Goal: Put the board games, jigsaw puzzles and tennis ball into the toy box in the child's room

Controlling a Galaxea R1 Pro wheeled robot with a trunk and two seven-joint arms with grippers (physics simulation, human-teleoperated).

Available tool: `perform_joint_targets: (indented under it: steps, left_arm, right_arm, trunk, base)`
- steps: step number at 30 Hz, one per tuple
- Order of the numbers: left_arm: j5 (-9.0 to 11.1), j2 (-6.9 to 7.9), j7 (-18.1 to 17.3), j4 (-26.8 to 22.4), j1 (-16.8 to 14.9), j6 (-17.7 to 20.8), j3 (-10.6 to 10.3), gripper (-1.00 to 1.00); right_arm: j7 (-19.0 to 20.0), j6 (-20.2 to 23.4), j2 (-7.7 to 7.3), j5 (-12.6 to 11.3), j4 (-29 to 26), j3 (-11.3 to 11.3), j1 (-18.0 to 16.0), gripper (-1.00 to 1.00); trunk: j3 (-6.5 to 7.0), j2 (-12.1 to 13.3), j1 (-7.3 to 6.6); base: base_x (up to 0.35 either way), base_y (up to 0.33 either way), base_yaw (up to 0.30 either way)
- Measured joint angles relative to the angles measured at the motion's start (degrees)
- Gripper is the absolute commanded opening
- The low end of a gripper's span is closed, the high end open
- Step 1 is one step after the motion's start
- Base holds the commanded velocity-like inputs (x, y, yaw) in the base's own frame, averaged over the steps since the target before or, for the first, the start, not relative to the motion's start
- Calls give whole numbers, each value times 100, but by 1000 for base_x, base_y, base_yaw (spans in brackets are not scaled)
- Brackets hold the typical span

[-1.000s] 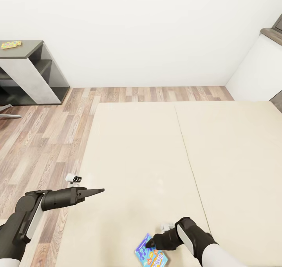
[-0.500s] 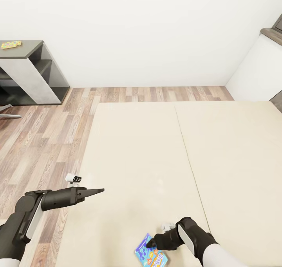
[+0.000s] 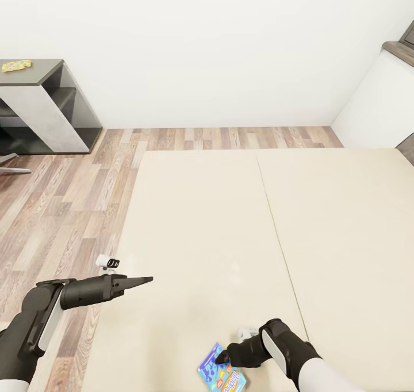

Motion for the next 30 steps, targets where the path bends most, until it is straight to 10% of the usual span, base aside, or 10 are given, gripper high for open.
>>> perform_joint_targets:
  steps: [30]
  left_arm:
    - [5, 0, 0, 0, 0, 0, 1, 100]
  right_arm:
    - [12, 49, -46, -15, 46, -2, 8, 100]
  trunk:
    - [-20, 0, 0]
  base:
    - [0, 0, 0]
